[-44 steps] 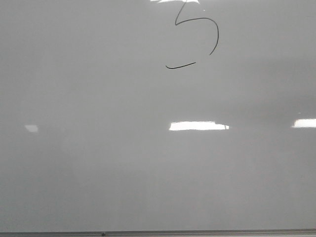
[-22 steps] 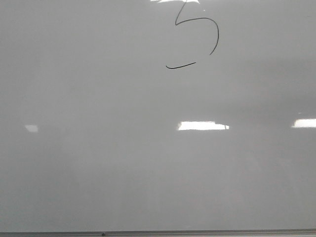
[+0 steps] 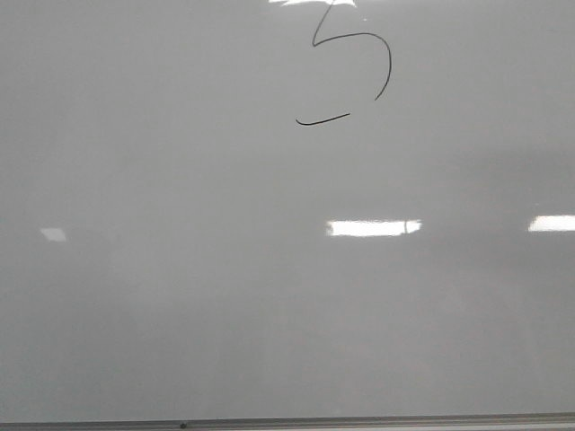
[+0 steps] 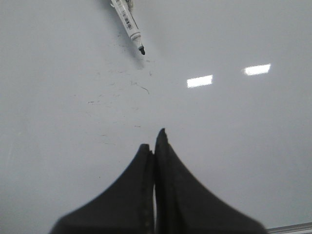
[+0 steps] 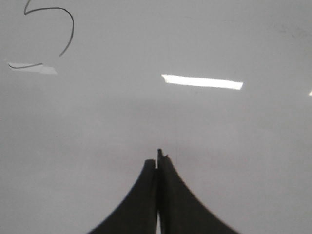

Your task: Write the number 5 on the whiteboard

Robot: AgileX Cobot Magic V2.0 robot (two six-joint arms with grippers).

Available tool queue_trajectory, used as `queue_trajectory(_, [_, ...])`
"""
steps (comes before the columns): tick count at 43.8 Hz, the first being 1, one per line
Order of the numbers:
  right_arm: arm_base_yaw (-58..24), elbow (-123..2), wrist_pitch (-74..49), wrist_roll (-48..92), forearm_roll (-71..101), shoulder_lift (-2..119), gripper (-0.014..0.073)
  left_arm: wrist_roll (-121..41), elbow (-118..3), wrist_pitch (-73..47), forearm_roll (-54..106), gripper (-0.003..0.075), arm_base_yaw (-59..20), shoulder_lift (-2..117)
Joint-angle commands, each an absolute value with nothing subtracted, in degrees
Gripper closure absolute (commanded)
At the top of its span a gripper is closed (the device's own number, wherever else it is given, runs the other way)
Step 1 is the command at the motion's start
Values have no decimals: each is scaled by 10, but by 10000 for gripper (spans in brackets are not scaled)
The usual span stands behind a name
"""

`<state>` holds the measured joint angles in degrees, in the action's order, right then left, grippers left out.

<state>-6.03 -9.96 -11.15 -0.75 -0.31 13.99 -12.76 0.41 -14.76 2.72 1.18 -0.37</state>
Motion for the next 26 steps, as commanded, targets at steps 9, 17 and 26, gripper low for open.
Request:
queue_trajectory(9, [-16, 6, -43, -3, 0, 46, 656, -127, 7, -104, 29, 741, 12, -12])
queue_trajectory(17, [-16, 7, -86, -3, 0, -5, 656, -127, 7, -104, 29, 741, 12, -12])
queue_trajectory(26, [-16, 7, -98, 0, 0, -17, 656, -127, 7, -104, 29, 741, 12, -11])
